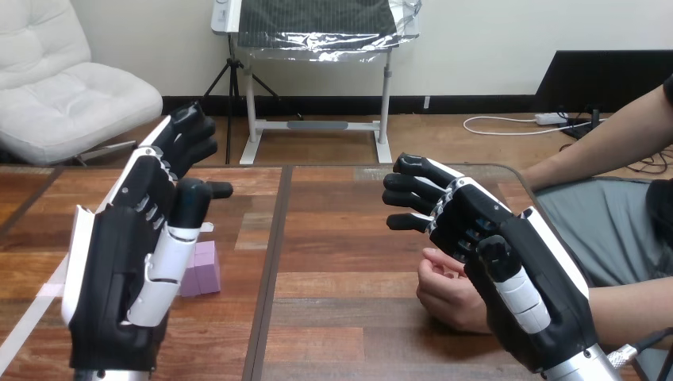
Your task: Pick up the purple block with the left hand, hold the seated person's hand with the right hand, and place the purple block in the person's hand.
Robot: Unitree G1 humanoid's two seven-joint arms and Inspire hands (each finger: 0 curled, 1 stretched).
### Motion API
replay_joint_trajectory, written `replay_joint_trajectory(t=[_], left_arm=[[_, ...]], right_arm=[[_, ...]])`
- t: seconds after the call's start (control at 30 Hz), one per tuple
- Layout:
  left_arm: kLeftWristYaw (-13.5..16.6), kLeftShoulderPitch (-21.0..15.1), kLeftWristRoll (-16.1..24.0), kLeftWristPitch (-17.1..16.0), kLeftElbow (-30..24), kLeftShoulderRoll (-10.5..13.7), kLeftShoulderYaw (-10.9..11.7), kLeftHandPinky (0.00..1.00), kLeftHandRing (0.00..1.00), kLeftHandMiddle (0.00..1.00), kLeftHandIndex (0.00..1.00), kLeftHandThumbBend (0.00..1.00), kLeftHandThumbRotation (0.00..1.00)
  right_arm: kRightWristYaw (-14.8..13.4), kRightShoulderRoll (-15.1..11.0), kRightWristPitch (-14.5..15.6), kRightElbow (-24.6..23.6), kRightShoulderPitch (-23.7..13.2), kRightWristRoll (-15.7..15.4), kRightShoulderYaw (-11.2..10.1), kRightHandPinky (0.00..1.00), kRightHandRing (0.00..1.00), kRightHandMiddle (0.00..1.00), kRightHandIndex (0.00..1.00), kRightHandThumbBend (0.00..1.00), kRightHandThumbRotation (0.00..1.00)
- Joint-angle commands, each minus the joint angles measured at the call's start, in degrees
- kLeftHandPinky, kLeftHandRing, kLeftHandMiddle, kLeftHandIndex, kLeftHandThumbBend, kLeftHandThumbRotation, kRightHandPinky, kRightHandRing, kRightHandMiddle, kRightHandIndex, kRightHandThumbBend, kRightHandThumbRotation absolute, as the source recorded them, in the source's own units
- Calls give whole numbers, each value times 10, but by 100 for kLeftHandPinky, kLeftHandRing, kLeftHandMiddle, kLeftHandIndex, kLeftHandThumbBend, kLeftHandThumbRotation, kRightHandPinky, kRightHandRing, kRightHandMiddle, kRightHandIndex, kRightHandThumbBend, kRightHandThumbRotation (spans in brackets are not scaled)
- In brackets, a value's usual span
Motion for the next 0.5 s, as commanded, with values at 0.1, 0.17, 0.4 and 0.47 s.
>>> replay_joint_trajectory(t=[0.1, 0.17, 0.4, 0.47], left_arm=[[21, -34, 71, -16, 9, 16, 27, 63, 80, 82, 83, 75, 86], [24, -37, 81, -15, 14, 17, 31, 62, 80, 82, 83, 76, 86], [28, -57, 103, -26, 56, 39, 46, 61, 80, 82, 81, 71, 82], [28, -61, 110, -28, 64, 44, 49, 61, 80, 82, 81, 67, 79]], right_arm=[[-8, 6, -12, -23, -34, -3, -2, 76, 83, 83, 85, 97, 82], [-9, 6, -12, -23, -34, -2, -2, 76, 83, 83, 85, 97, 82], [-8, 7, -13, -21, -35, 0, -1, 76, 83, 83, 85, 96, 82], [-8, 7, -12, -21, -35, 1, 0, 76, 83, 83, 85, 96, 82]])
